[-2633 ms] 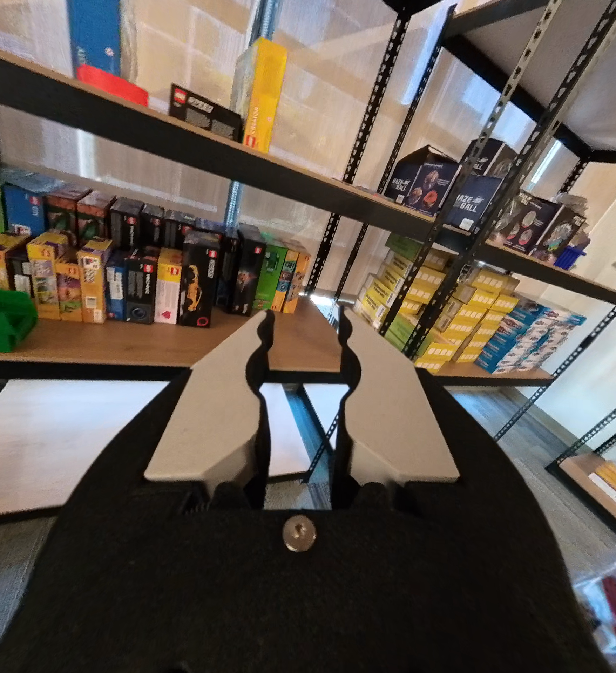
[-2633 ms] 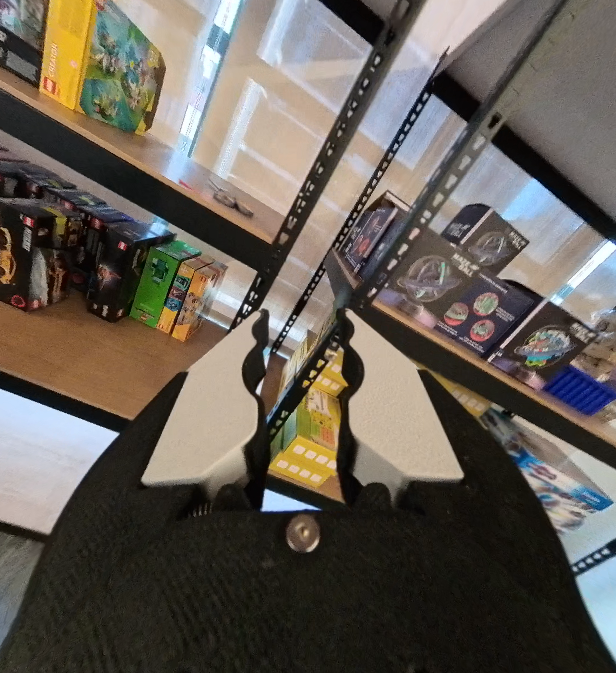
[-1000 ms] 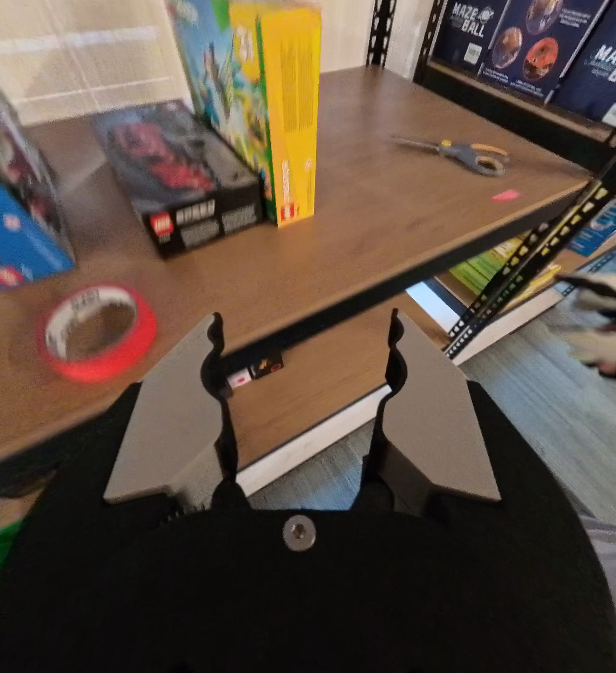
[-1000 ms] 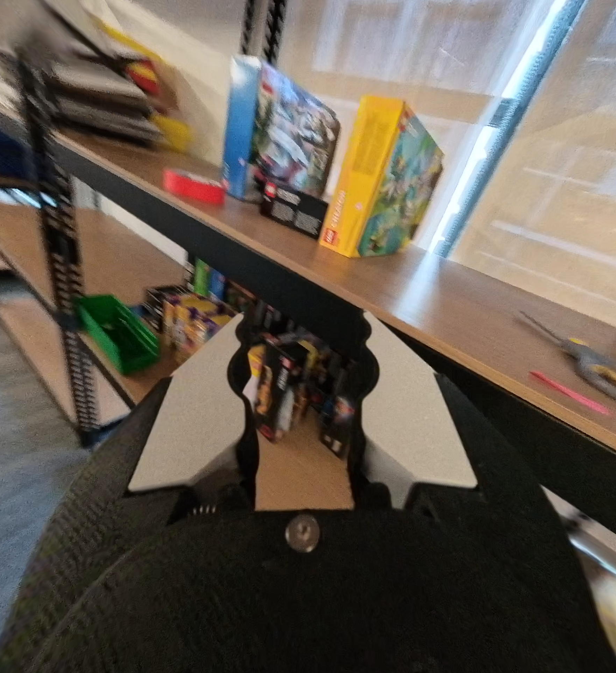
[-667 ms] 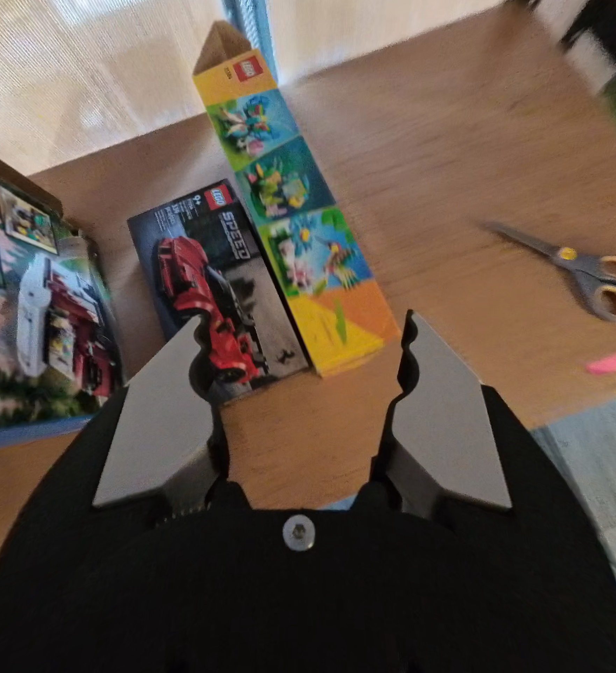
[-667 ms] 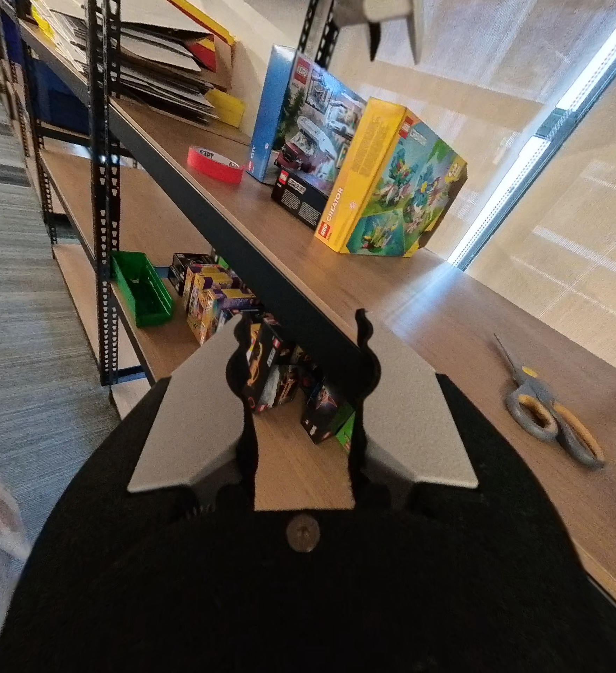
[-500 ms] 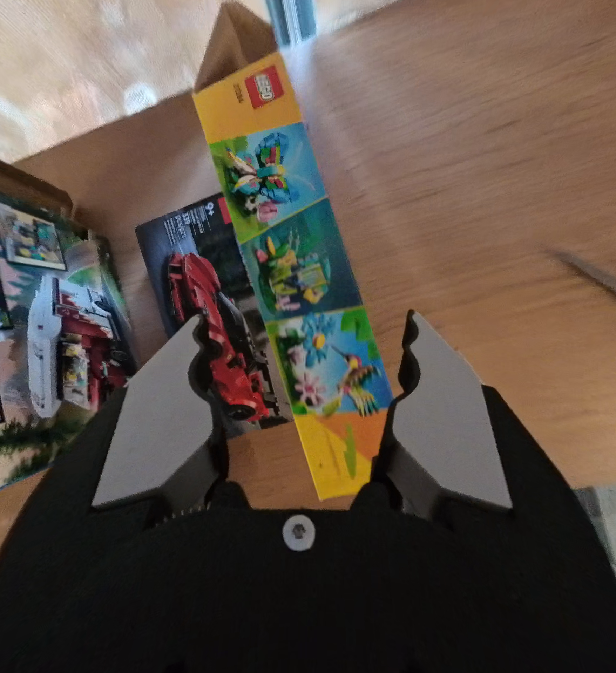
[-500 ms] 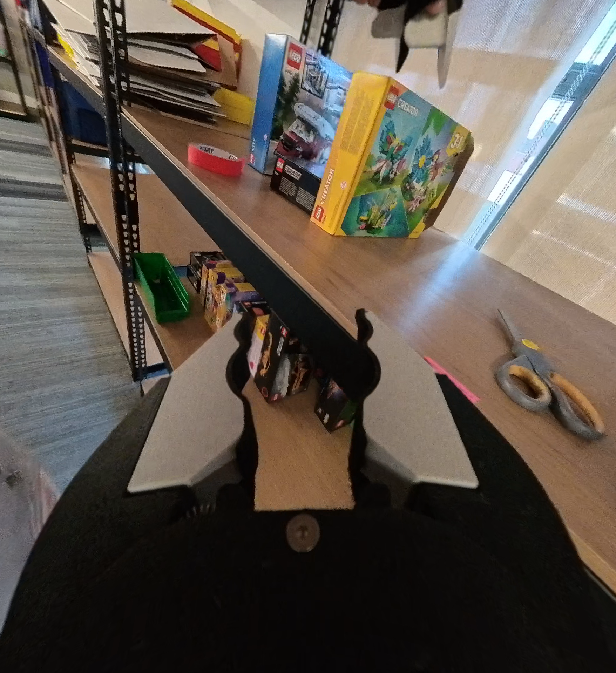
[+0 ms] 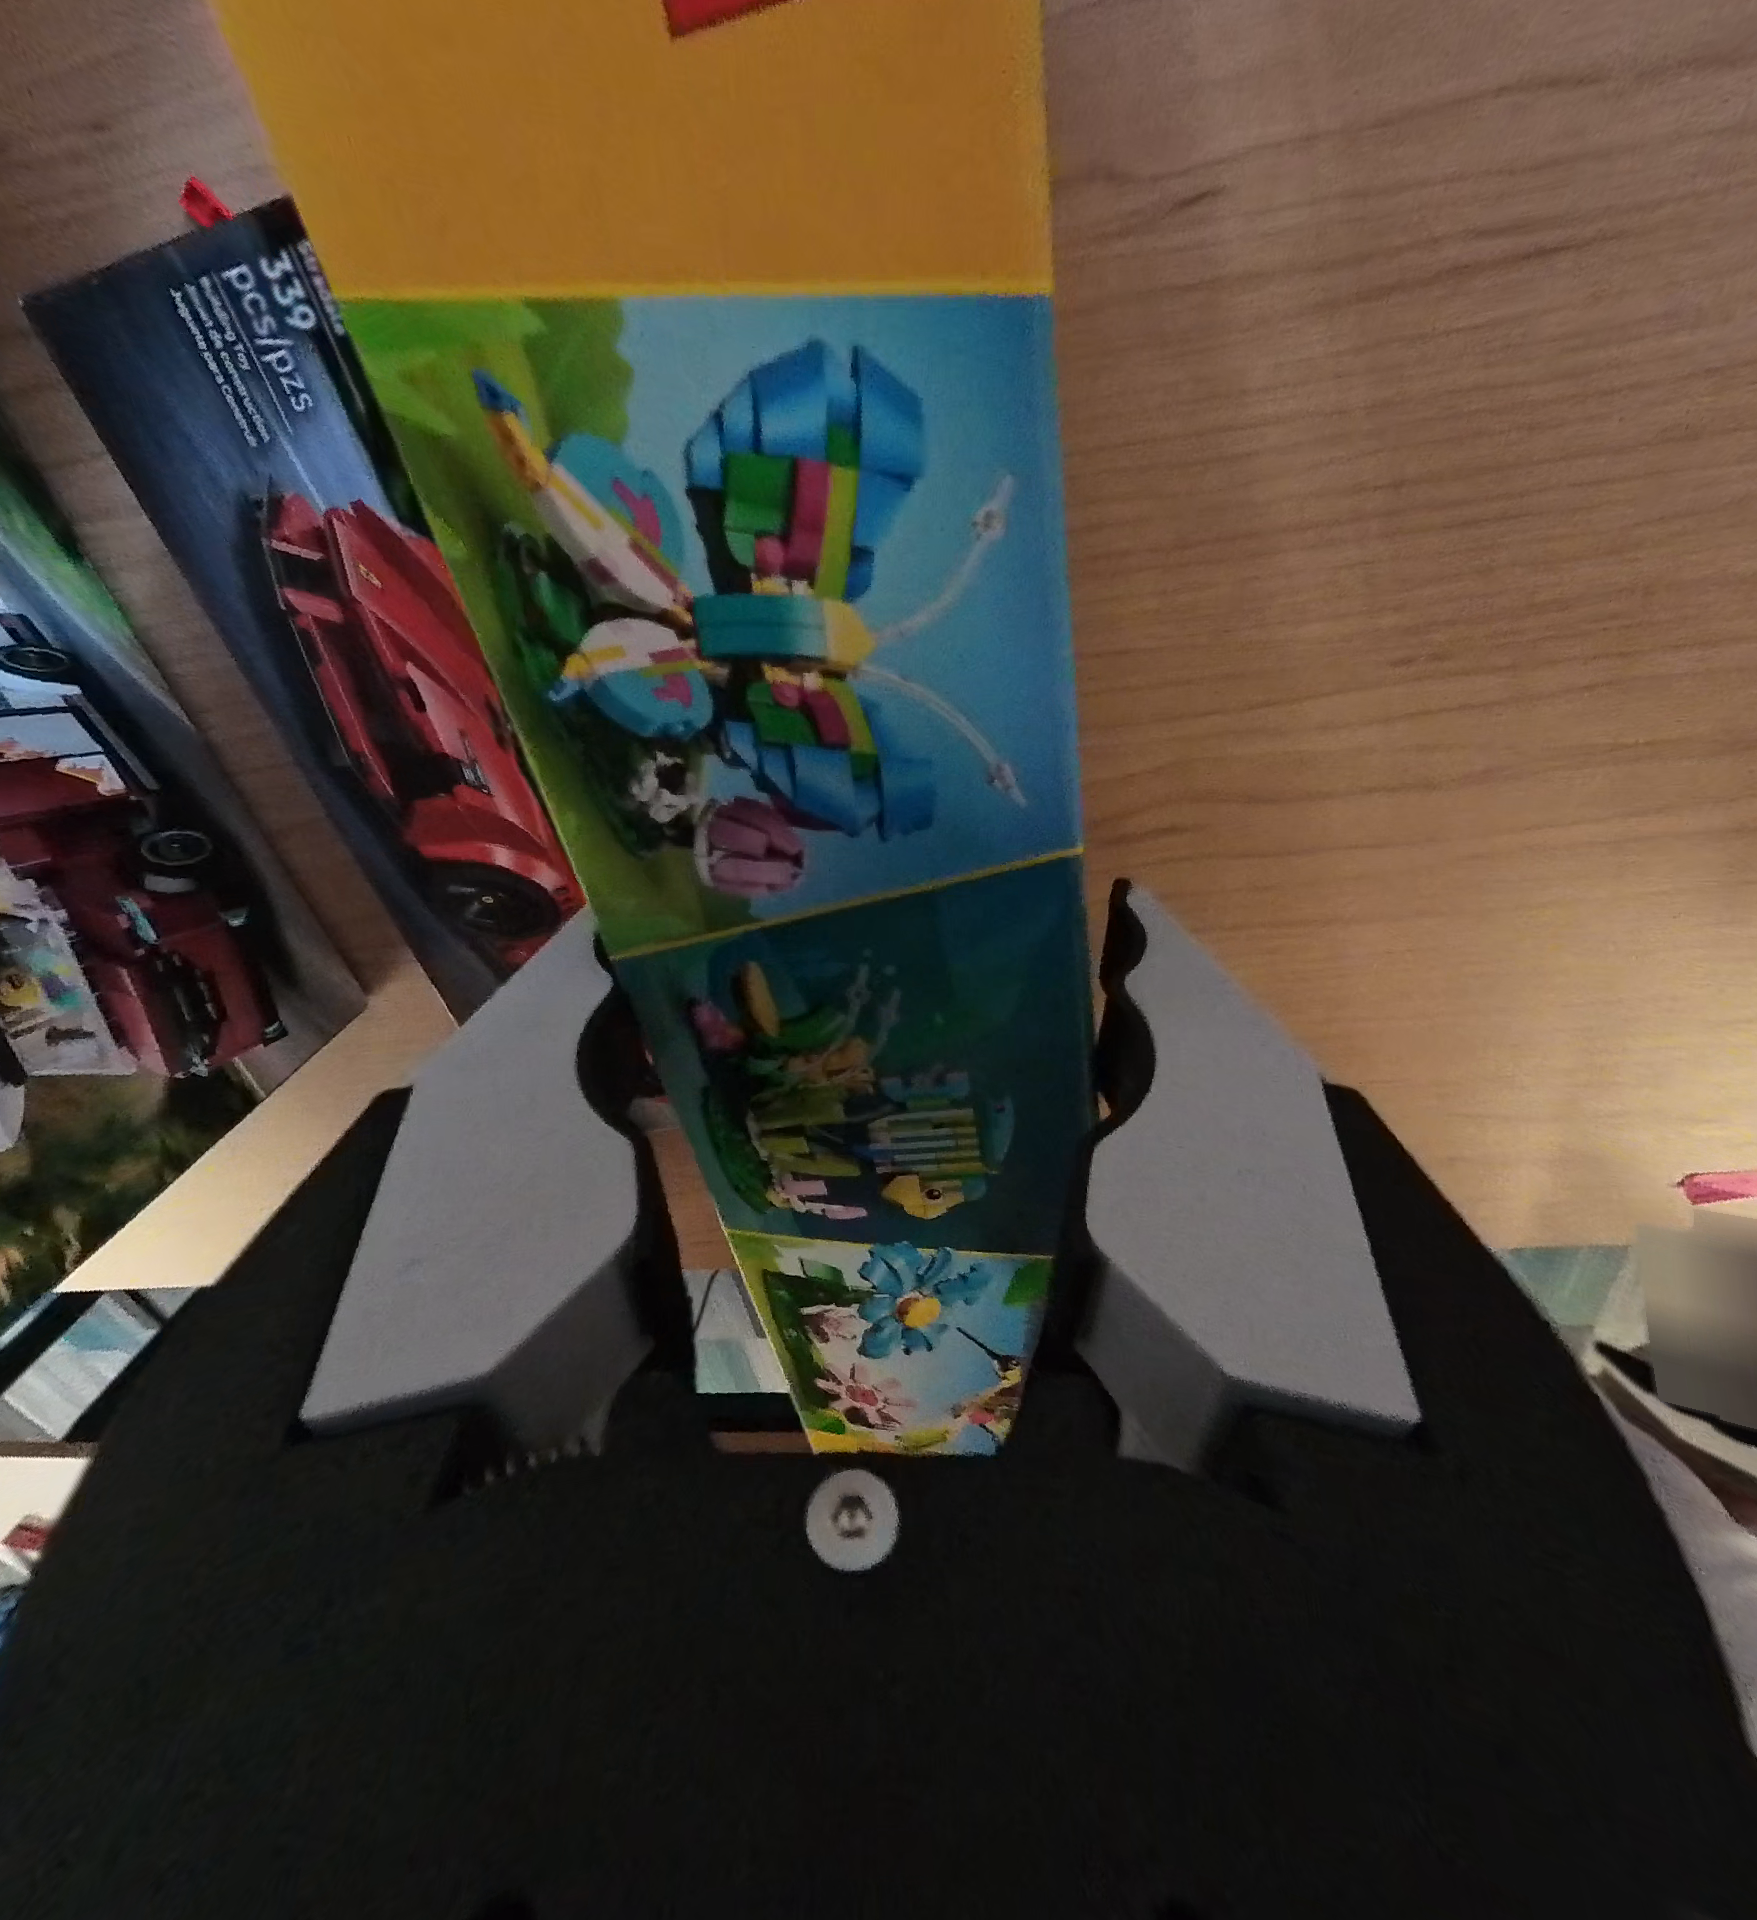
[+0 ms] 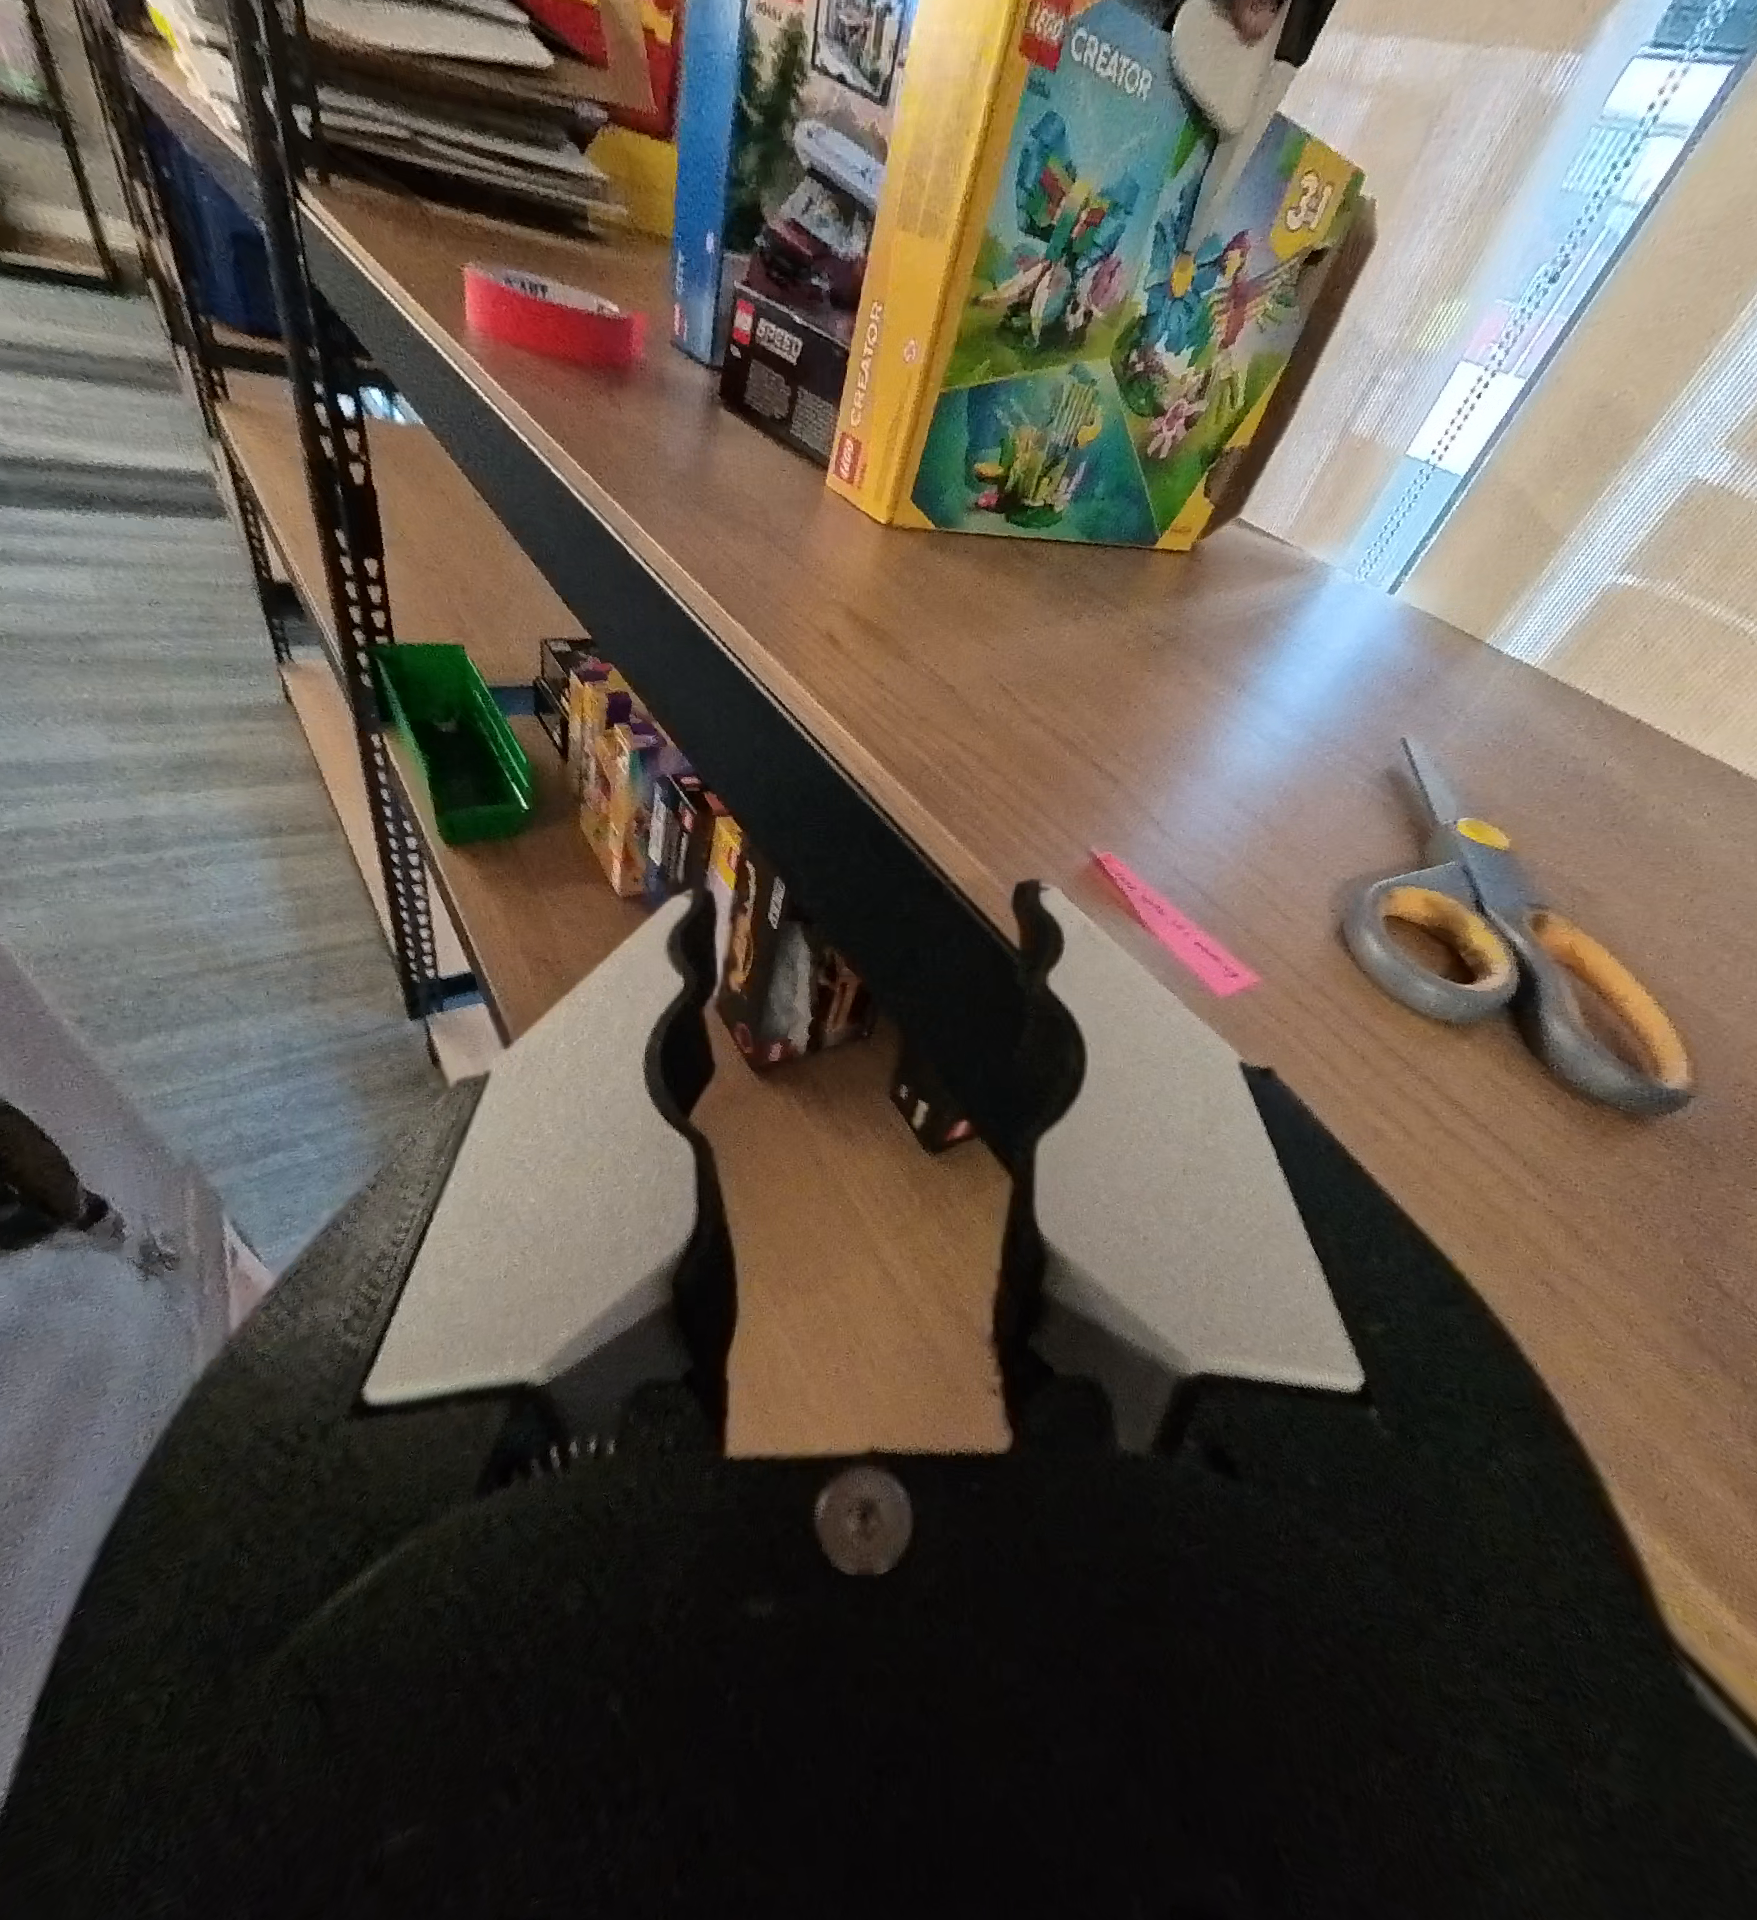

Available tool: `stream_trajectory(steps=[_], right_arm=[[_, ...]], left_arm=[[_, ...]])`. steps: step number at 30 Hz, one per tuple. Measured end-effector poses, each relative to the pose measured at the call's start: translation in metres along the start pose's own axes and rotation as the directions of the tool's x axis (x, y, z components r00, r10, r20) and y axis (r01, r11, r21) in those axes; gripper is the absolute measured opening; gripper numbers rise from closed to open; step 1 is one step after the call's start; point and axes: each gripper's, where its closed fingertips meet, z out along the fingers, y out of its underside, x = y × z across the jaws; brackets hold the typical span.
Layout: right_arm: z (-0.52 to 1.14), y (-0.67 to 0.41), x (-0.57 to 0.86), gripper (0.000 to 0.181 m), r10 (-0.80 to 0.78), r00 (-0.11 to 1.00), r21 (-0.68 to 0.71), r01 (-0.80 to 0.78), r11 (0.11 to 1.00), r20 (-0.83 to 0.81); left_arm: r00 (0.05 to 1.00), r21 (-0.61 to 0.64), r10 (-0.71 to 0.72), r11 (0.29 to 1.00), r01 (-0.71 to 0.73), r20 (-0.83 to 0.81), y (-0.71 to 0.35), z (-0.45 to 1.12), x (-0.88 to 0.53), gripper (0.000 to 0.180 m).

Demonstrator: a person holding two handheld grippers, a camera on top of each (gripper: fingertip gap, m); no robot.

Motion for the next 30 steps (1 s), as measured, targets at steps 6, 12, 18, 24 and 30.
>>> stream_trajectory(steps=[6,12,18,24,30], right_arm=[[0.008,-0.024,0.010,0.054,0.009,0.999,0.089,-0.012,0.996,0.032],[0.037,-0.038,0.002,0.053,0.028,0.990,0.096,-0.041,0.995,0.138],[0.082,-0.071,0.028,0.056,0.275,0.953,0.132,-0.291,0.947,0.131],[0.142,-0.104,0.071,0.071,0.561,0.812,0.149,-0.582,0.799,0.164],[0.199,-0.138,0.072,0.081,0.521,0.820,0.154,-0.561,0.814,0.237]], left_arm=[[0.998,-0.011,0.064,0.998,-0.064,0.005,0.011,-0.002,0.014,0.085],[0.948,0.069,0.319,0.945,-0.319,0.022,0.053,-0.016,0.056,0.085],[0.881,0.368,0.460,0.804,-0.466,0.112,0.087,-0.046,0.094,0.085],[0.811,0.678,0.550,0.519,-0.520,0.200,0.149,-0.077,0.093,0.085],[0.769,0.871,0.562,0.164,-0.464,0.304,0.222,-0.083,0.071,0.086]])
